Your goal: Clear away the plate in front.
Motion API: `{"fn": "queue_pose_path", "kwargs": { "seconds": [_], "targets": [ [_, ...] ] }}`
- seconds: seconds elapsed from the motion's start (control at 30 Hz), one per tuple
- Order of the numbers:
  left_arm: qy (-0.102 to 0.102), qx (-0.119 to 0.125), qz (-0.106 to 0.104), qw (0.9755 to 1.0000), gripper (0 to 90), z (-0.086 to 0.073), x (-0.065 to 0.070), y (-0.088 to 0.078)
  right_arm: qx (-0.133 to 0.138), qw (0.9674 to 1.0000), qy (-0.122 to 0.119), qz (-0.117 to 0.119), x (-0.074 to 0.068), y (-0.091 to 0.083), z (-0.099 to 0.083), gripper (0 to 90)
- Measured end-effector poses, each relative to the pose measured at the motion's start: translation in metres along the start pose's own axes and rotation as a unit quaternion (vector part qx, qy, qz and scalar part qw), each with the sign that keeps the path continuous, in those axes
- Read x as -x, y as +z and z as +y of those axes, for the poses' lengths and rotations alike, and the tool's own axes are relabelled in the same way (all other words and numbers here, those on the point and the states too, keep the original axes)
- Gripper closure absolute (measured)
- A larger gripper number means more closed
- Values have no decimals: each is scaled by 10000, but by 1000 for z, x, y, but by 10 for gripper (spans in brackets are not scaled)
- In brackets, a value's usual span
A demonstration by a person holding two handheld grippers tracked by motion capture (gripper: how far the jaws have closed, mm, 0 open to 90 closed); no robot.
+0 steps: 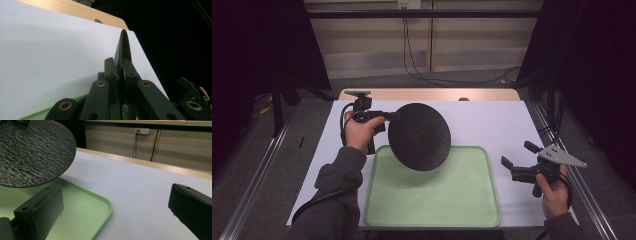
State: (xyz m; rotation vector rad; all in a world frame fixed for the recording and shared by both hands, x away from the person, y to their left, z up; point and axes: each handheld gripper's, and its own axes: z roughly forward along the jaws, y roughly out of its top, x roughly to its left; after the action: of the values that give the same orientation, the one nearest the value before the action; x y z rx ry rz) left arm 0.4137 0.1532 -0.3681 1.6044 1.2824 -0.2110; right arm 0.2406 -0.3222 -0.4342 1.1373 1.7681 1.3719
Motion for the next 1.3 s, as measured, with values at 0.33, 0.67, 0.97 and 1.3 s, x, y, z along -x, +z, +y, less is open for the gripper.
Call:
{"fn": "queue_pose_path", "kwargs": {
  "seconds": [0.33,0.67,0.97,1.3],
  "targets": [
    [139,-110,-132,9998,849,-9,5,-1,-10,10000,-10,12,0,0,0,0],
    [210,-243,-239,9992,850,-19,10,-1,-6,10000,-6,19,0,0,0,0],
    [264,-408,-395,9980,847,-30,19,-1,-16,10000,0,-15,-1,1,0,0],
    [328,-546,-540,9965,847,-41,24,4,-12,10000,-5,-33,-1,1,0,0]
  ]
}}
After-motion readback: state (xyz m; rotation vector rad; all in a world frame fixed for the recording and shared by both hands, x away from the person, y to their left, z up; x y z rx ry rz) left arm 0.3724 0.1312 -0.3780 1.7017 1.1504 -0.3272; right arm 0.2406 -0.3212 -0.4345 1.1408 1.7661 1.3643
